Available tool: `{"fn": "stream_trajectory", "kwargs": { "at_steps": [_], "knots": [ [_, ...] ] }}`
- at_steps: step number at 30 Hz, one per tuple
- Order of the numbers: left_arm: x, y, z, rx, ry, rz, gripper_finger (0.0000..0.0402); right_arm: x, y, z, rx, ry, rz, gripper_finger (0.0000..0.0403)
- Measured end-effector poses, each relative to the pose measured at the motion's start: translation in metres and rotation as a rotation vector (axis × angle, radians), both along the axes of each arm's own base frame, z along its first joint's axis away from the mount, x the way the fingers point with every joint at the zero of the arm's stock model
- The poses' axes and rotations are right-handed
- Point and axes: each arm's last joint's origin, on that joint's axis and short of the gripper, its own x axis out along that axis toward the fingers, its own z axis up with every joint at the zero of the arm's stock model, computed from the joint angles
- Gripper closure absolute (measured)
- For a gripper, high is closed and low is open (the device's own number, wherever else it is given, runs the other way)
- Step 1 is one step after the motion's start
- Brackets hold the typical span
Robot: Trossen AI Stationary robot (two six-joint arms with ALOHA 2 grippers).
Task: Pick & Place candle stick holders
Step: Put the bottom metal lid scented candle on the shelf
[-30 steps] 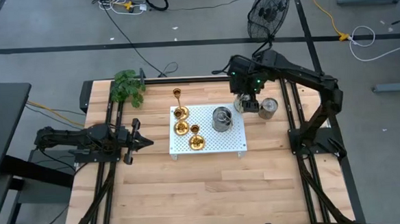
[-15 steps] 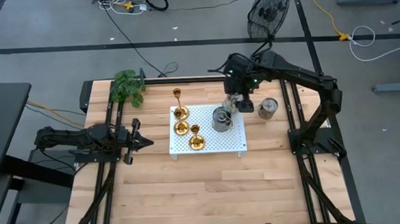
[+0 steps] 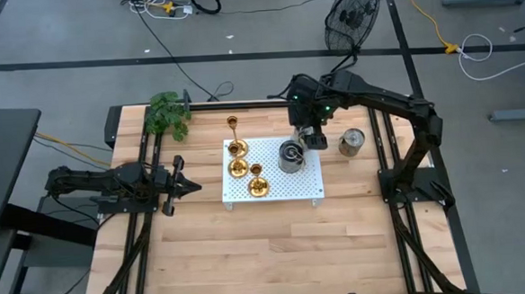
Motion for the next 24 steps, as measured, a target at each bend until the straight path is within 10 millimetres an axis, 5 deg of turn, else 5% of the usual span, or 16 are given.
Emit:
{"fn": "stream_trajectory", "kwargs": {
  "at_steps": [24],
  "knots": [
    [0.0, 0.0, -0.0001, 0.0, 0.0, 0.0, 0.0383, 0.0035, 0.0022, -0.0006, 0.084, -0.044, 0.032, 0.002]
  ]
}}
